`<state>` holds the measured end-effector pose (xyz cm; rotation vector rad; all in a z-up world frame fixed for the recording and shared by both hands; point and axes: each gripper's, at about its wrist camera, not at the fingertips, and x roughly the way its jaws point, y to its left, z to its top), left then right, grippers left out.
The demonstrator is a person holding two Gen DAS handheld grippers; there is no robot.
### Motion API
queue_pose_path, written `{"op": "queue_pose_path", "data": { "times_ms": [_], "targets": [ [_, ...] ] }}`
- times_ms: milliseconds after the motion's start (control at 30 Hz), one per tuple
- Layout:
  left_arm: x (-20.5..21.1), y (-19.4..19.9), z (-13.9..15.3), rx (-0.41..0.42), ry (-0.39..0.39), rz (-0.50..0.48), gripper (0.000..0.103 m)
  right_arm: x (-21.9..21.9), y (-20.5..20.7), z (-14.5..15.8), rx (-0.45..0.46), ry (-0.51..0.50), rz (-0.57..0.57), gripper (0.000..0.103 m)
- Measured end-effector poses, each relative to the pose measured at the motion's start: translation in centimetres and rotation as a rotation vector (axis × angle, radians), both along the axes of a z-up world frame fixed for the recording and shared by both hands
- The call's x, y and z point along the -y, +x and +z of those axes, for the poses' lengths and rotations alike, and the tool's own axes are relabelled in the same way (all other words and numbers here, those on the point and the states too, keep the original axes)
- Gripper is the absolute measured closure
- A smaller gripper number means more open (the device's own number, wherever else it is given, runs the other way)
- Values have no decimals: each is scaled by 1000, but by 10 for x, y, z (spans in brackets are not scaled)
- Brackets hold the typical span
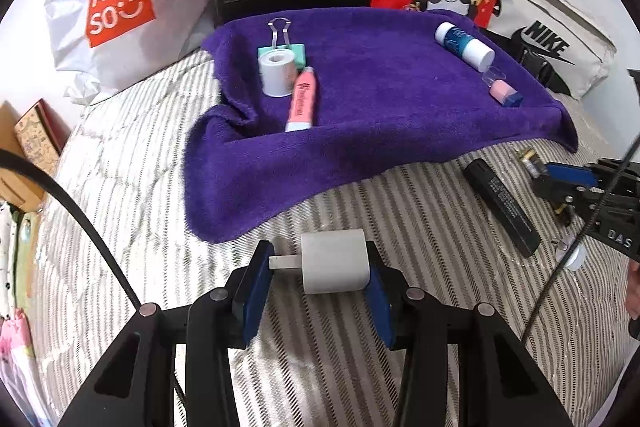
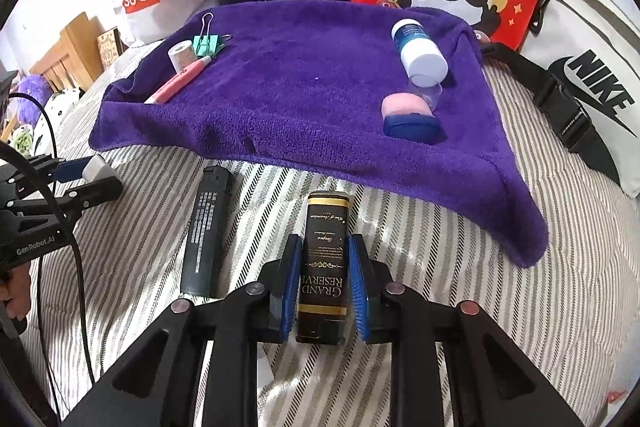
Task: Organize rigid objects
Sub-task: 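Set the tube beside the bottle with the right tool while the left tool carries the charger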
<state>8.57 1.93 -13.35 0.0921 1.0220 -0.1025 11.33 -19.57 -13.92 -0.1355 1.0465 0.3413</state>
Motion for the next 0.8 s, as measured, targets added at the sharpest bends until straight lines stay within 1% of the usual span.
{"op": "queue_pose_path", "data": {
  "times_ms": [200,333,400,500,633,700,800],
  "targets": [
    [-11,-4,21,34,-28,7,61,4,-11,16,22,15,31,79],
    [-16,1,40,65,-35,1,61,11,-9,35,37,62,32,79],
    [-18,10,52,82,-42,-7,61,12,-3,47,52,78,38,79],
    [-21,25,66,104,-49,-11,61,11,11,66,92,82,42,79],
    [-23,53,81,119,-68,-19,61,7,42,86,135,89,48,79],
    [-23,71,84,120,-82,-25,61,5,58,92,148,95,47,79],
    [-19,93,87,124,-83,-34,61,4,86,93,150,111,41,79]
  ]
}}
